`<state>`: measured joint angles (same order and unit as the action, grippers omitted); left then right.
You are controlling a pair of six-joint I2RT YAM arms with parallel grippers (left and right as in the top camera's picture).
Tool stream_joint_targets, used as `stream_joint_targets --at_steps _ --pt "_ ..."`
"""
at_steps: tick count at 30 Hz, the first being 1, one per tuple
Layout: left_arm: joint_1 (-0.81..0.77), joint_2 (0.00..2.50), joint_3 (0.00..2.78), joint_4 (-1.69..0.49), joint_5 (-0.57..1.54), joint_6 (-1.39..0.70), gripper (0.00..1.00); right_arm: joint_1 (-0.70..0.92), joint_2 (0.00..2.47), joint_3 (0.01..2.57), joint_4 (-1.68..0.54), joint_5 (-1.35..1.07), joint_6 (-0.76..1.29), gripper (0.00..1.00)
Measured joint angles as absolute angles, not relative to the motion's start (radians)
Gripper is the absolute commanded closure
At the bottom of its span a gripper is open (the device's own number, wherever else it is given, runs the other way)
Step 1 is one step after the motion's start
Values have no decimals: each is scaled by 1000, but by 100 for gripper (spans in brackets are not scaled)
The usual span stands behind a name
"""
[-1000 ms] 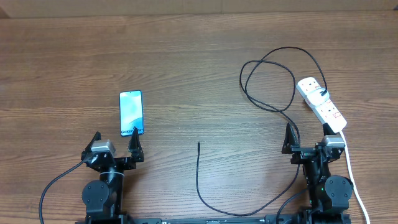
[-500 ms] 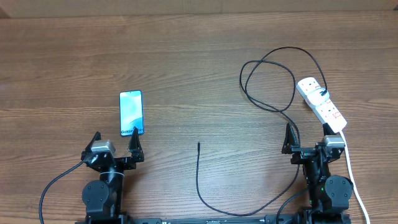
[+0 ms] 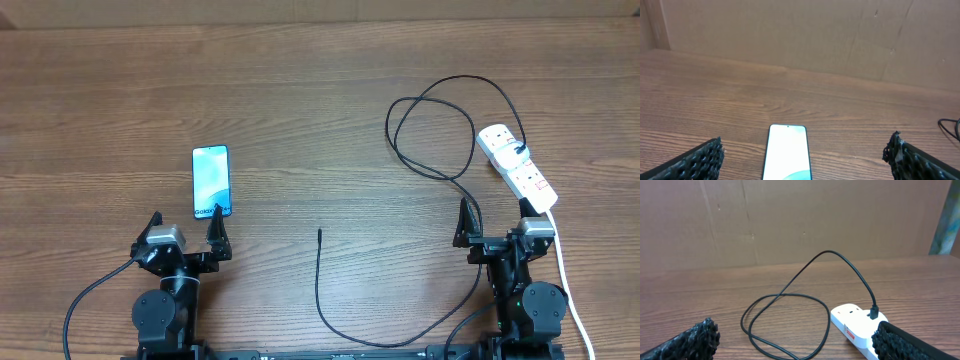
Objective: Plug charger to phone and switch on socket
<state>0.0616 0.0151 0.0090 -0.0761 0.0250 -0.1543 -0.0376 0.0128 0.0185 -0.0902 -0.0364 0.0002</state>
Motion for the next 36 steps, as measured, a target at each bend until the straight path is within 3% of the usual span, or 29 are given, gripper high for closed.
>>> stream_joint_targets --at_steps 13,21,36 --pt "62 15 9 -76 4 -166 0 -38 13 19 -90 -36 0 0" --pt "62 15 9 -60 250 -233 0 -37 13 19 -90 -37 0 0" --pt "62 95 414 -483 417 -202 0 -37 13 19 -90 -36 1 0"
